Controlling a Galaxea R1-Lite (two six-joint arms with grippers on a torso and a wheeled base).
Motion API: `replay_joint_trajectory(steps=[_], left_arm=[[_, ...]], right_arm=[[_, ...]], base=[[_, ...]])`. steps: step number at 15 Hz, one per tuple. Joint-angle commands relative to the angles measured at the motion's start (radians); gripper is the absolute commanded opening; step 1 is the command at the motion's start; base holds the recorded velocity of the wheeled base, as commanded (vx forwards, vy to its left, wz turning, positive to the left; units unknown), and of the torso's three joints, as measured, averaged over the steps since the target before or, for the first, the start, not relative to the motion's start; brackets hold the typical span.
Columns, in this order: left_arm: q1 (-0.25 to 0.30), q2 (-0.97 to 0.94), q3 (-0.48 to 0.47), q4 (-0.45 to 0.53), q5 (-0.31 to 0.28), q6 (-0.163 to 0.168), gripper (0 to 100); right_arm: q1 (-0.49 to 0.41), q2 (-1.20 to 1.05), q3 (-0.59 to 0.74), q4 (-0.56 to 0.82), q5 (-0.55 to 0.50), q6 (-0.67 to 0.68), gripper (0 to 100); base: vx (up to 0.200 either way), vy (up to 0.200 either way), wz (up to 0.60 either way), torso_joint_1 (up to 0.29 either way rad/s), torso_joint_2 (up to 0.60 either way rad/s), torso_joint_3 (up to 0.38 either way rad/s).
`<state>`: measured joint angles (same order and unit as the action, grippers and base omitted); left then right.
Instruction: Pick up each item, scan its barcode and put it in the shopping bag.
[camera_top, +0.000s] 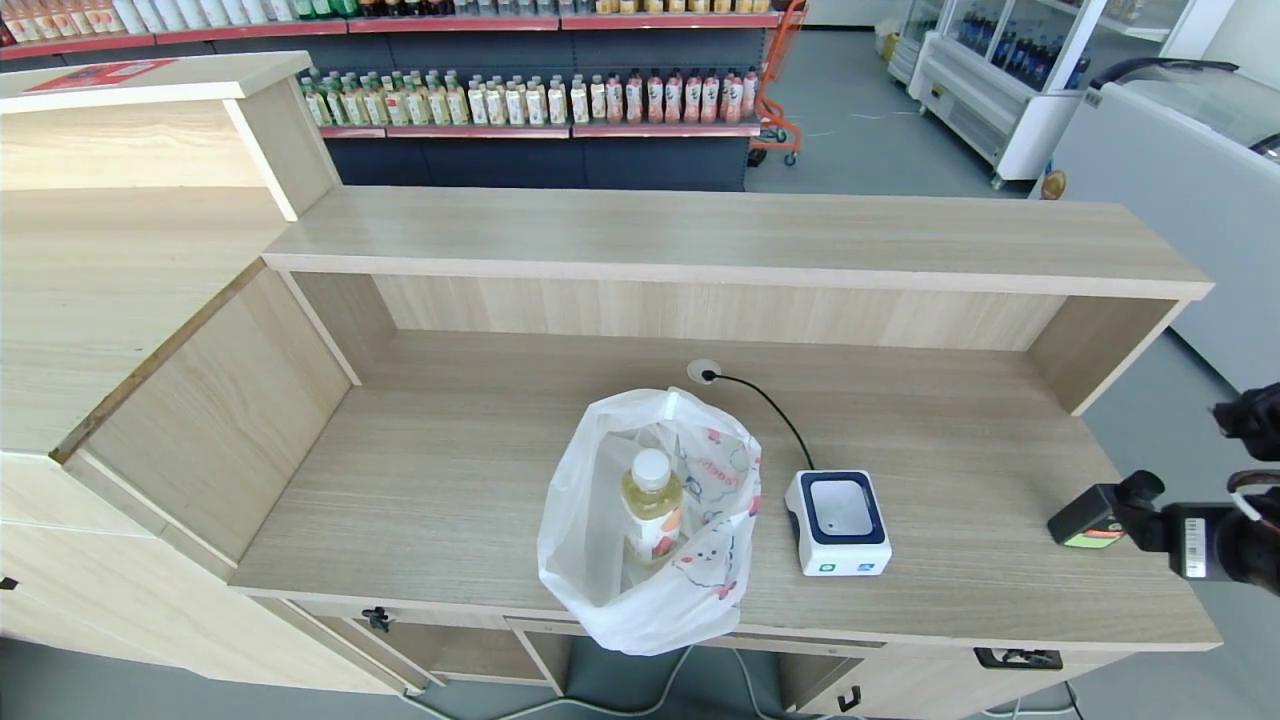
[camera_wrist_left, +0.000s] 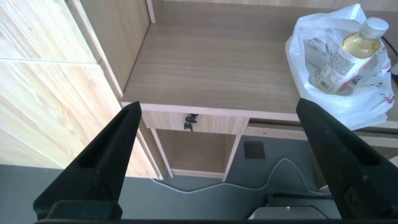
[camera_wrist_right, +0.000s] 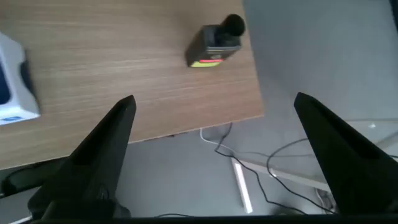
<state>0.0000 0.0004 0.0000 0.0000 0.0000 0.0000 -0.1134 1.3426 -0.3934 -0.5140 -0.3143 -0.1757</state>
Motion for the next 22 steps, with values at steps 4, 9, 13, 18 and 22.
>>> replay_joint_trajectory(steps=[4,9,13,18,22], left_arm=[[0.000,0.000,0.000,0.000,0.000,0.000,100],[0.000,0.000,0.000,0.000,0.000,0.000,100],[0.000,0.000,0.000,-0.002,0.000,-0.005,100],[0.000,0.000,0.000,0.000,0.000,-0.005,100],[0.000,0.000,0.000,0.000,0.000,-0.005,100]], right_arm=[[-0.244,-0.040,0.036,0.083,0.012,-0.083,100],[-0.281,-0.068,0.113,0.085,0.061,-0.087,100],[-0.275,-0.066,0.128,0.083,0.063,-0.096,100],[-0.276,-0.103,0.176,0.083,0.061,-0.094,100],[-0.282,-0.118,0.188,0.083,0.057,-0.137,100]], base=[[0.000,0.000,0.00,0.000,0.00,0.000],[0.000,0.000,0.00,0.000,0.00,0.000],[0.000,0.000,0.00,0.000,0.00,0.000],[0.000,-0.040,0.00,0.000,0.00,0.000],[0.000,-0.200,0.00,-0.001,0.00,0.005]])
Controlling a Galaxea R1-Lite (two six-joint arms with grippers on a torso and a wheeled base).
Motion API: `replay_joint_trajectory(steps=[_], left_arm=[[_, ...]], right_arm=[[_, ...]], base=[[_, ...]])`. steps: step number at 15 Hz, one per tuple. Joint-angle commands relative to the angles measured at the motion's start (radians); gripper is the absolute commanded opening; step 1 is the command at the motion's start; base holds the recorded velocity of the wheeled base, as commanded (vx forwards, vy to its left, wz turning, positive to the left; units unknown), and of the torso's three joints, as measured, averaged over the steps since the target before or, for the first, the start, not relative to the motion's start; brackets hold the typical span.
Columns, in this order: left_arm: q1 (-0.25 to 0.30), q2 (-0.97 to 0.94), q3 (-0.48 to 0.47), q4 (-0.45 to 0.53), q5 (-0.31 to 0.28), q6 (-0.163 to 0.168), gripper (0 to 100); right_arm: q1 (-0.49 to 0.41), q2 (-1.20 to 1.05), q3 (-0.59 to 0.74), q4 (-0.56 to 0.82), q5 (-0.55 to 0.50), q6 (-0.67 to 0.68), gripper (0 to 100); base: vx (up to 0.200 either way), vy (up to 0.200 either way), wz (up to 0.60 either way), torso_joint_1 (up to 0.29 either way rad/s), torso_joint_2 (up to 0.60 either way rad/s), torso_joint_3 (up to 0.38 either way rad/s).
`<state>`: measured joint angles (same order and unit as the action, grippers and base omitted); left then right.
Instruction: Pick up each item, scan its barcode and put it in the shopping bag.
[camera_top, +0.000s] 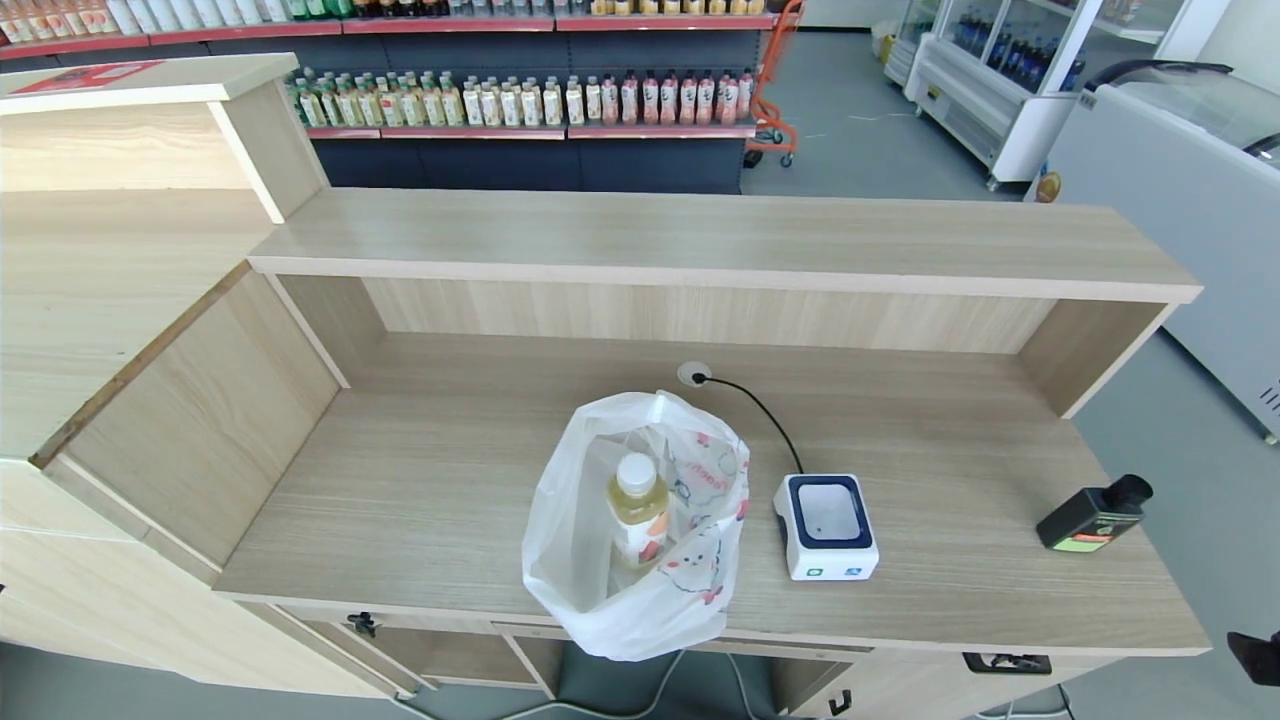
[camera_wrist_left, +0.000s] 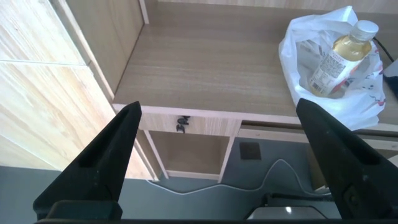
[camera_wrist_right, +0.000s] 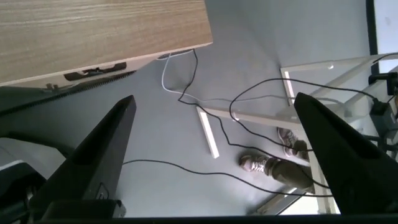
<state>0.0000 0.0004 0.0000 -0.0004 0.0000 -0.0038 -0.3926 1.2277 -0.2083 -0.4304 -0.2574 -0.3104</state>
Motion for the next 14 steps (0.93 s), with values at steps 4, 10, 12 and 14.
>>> replay_joint_trajectory(steps=[4,10,12,14], left_arm=[[0.000,0.000,0.000,-0.001,0.000,-0.001,100],[0.000,0.000,0.000,0.000,0.000,-0.001,100],[0.000,0.000,-0.002,-0.001,0.000,-0.001,100],[0.000,0.000,-0.002,0.000,0.000,0.002,100]], right_arm=[[-0.015,0.001,0.004,-0.001,-0.008,-0.042,100],[-0.015,0.092,-0.016,-0.008,-0.008,-0.067,100],[-0.015,0.176,-0.040,-0.062,-0.006,-0.096,100],[-0.012,0.243,-0.033,-0.128,0.000,-0.125,100]], base=[[0.000,-0.200,0.00,0.004,0.00,0.002],[0.000,-0.200,0.00,0.002,0.00,0.002],[0.000,-0.200,0.00,0.002,0.00,0.002],[0.000,-0.100,0.00,0.001,0.00,0.001]])
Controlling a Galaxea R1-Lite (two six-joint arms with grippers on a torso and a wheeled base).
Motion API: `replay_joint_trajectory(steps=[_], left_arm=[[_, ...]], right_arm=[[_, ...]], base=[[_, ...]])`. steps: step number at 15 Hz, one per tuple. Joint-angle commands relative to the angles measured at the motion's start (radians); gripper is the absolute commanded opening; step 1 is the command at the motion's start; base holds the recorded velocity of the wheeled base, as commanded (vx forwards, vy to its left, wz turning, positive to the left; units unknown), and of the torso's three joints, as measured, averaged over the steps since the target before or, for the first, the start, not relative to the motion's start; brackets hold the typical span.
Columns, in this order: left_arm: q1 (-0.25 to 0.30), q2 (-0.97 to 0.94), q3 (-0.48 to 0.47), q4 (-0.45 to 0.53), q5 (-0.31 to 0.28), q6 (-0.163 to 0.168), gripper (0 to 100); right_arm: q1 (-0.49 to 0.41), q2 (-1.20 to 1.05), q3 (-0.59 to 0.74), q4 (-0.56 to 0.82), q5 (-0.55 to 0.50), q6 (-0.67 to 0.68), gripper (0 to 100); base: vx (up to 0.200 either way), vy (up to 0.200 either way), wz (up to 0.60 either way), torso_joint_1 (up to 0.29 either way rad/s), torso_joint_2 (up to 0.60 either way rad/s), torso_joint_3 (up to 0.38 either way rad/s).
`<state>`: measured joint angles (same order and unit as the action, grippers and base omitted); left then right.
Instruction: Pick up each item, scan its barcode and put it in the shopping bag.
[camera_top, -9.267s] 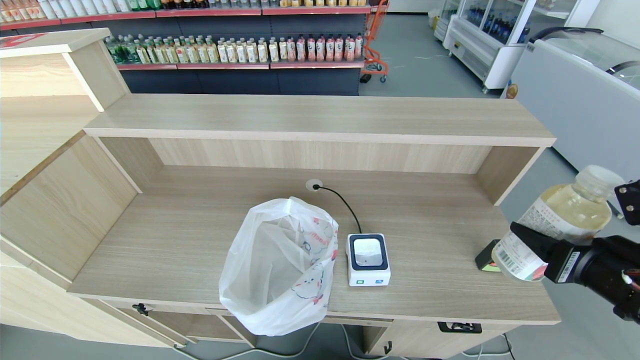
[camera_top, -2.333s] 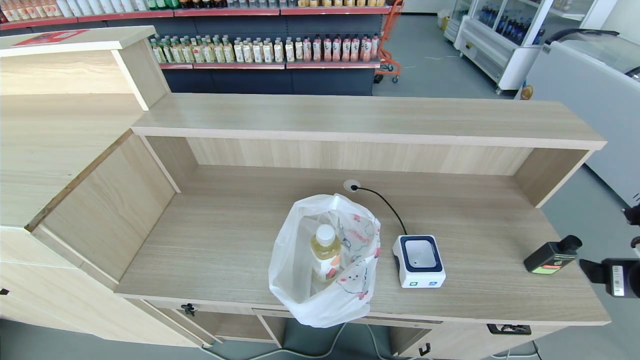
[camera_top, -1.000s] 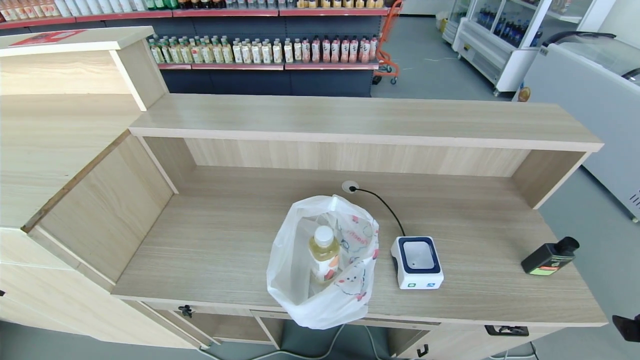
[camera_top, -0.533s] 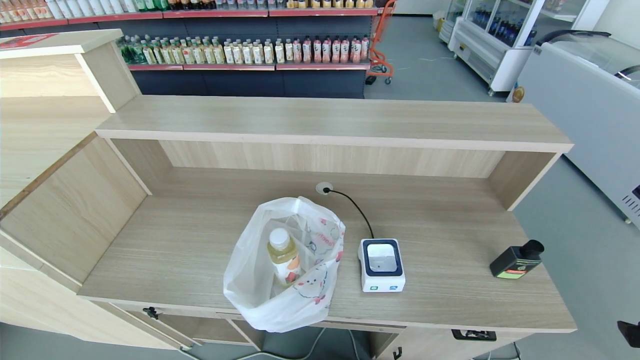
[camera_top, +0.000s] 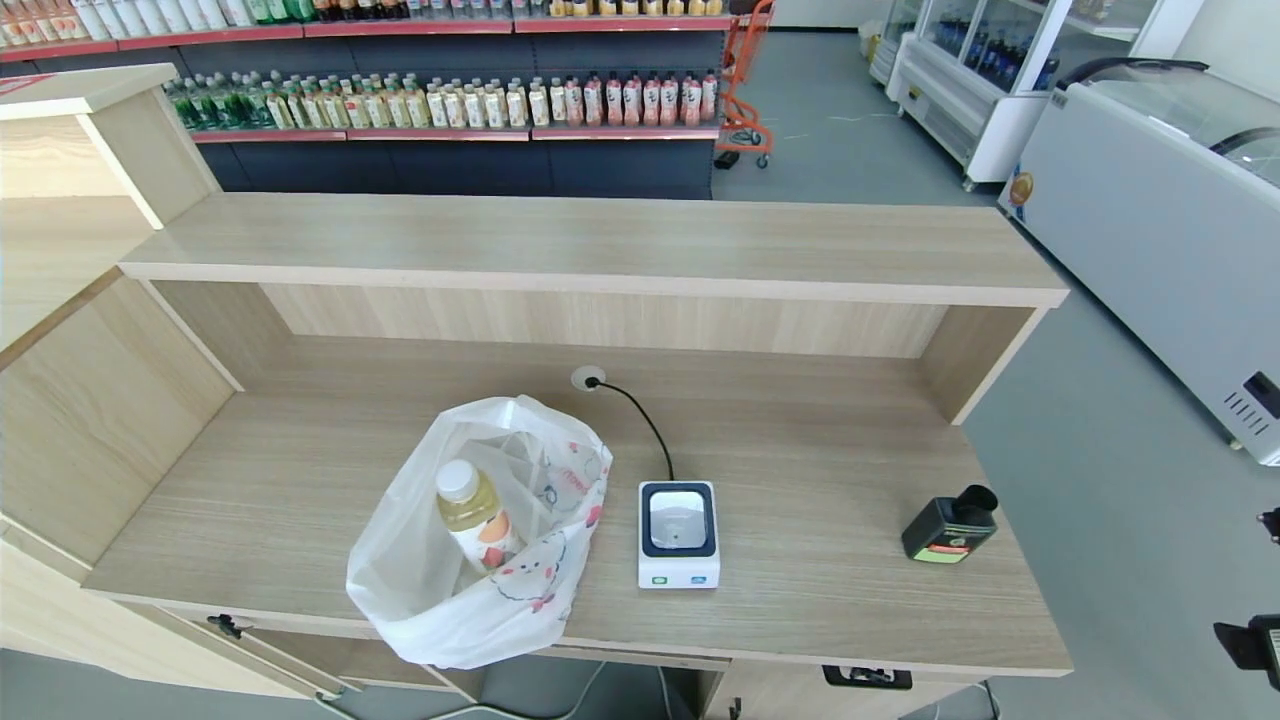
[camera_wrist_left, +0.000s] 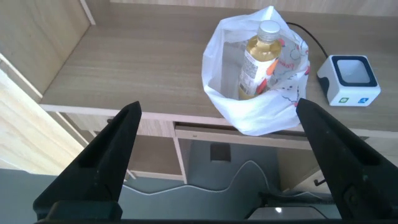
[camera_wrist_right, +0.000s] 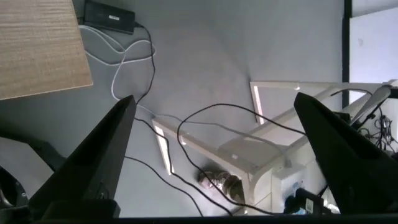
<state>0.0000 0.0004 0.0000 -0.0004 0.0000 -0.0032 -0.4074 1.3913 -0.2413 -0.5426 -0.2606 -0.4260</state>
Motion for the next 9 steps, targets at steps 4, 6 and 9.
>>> replay_joint_trajectory(steps=[4,6,9], left_arm=[[0.000,0.000,0.000,-0.001,0.000,0.000,100],[0.000,0.000,0.000,-0.001,0.000,0.000,100],[0.000,0.000,0.000,0.000,0.000,0.000,100]], right_arm=[[0.064,0.150,-0.007,-0.033,0.086,-0.030,100],[0.099,0.172,-0.010,-0.034,0.103,-0.030,100],[0.118,0.219,-0.021,-0.036,0.097,-0.059,100]], base=[[0.000,0.000,0.00,0.000,0.00,0.000],[0.000,0.000,0.00,0.000,0.00,0.000],[0.000,0.000,0.00,0.000,0.00,0.000]])
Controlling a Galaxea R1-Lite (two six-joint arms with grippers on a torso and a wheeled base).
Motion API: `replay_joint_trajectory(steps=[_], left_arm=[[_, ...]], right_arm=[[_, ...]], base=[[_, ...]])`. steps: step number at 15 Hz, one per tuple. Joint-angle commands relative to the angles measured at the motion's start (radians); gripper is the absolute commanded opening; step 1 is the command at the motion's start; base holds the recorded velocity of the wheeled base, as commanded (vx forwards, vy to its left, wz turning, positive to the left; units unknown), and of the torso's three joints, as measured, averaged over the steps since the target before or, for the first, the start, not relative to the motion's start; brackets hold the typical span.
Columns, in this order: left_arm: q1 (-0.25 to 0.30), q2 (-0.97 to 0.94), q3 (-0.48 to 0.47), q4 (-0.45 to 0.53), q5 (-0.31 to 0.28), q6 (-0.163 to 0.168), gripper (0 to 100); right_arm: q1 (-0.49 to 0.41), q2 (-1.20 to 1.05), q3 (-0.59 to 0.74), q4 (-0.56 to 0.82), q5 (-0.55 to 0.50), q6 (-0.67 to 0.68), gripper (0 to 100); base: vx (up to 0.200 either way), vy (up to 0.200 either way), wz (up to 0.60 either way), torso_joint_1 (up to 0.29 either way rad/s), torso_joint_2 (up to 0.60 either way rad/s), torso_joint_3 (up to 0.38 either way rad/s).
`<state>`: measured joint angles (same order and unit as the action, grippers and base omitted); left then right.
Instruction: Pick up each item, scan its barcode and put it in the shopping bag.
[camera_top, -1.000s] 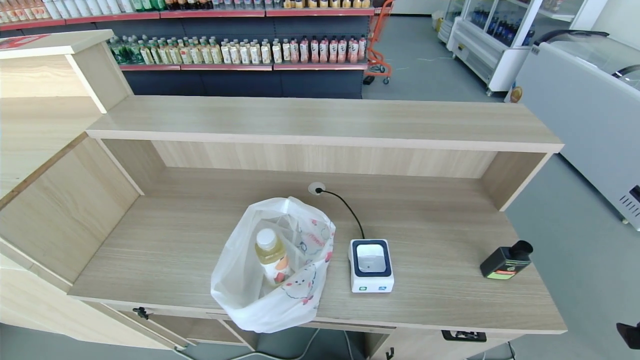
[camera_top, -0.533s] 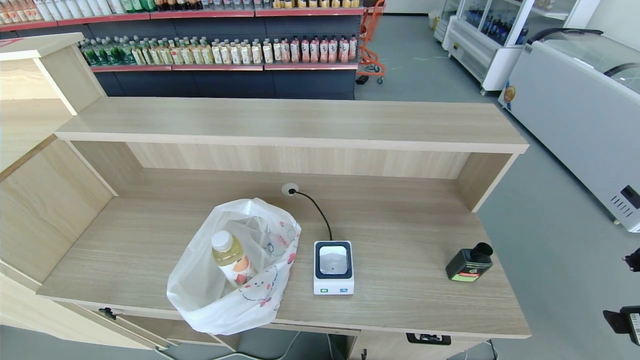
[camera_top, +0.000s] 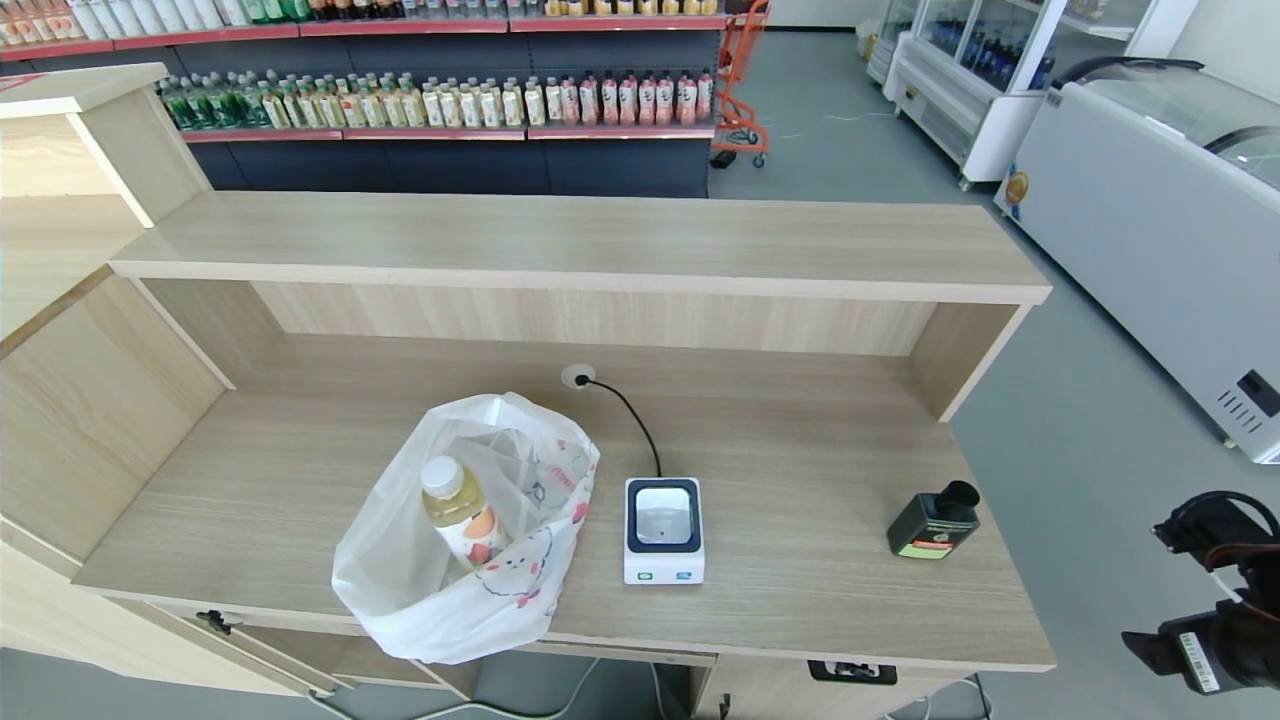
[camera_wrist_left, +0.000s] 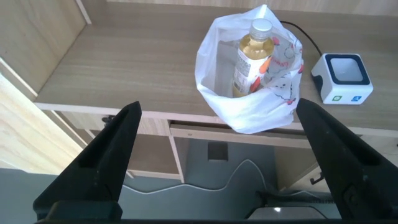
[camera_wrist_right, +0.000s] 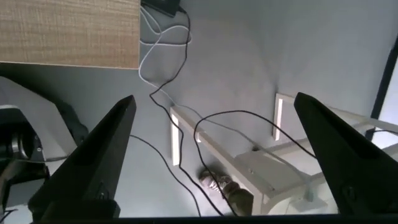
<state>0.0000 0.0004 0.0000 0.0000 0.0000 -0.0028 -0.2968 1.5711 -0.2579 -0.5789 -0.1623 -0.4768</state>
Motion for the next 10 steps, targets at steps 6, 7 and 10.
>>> replay_joint_trajectory(steps=[6,7,10], left_arm=[[0.000,0.000,0.000,-0.002,0.000,0.000,100],[0.000,0.000,0.000,0.000,0.000,0.000,100],[0.000,0.000,0.000,0.000,0.000,0.000,100]], right_arm=[[0.011,0.288,-0.012,-0.429,0.009,-0.083,100],[0.022,0.320,-0.015,-0.467,0.038,-0.083,100],[0.051,0.342,-0.014,-0.467,0.098,-0.080,100]], base=[[0.000,0.000,0.00,0.000,0.00,0.000],[0.000,0.000,0.00,0.000,0.00,0.000],[0.000,0.000,0.00,0.000,0.00,0.000]])
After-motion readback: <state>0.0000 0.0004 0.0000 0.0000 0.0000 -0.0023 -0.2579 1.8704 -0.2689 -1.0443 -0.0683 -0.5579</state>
